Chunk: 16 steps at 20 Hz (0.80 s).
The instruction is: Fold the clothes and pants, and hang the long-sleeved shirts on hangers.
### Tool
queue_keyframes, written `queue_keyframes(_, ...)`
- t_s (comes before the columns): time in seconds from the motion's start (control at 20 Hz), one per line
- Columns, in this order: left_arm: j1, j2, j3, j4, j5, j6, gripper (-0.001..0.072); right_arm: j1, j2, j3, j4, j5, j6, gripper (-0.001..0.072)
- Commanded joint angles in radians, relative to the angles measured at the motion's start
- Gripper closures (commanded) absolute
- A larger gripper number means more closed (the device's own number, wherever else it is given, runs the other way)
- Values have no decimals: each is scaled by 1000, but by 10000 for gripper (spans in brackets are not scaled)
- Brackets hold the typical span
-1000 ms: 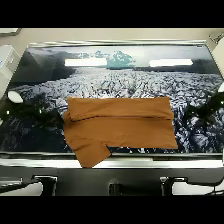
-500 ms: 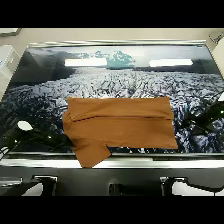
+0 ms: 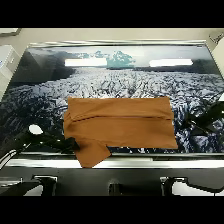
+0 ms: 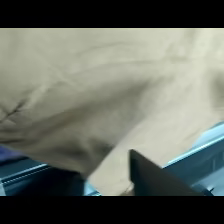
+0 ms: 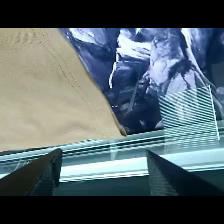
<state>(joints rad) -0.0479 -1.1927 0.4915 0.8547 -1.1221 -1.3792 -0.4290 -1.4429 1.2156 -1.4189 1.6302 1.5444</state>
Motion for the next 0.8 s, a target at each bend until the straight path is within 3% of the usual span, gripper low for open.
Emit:
queue_keyframes(0.0,-12,-3,-16,2,22,4,616,-1,16,-21,-37,-9,-8,109)
queue_keyframes(0.05,-12,-3,-16,1,22,13,679,-1,27,-61,-68,-14,-10,108)
queue_keyframes(0.15,-12,-3,-16,1,16,46,680,-1,54,-185,-72,-40,-9,105)
queue_keyframes(0.3,-10,-2,-16,2,16,48,680,-1,75,-345,62,-155,-101,79)
queue_keyframes(0.75,-10,2,-16,1,7,45,679,-32,65,-379,85,-248,-154,98)
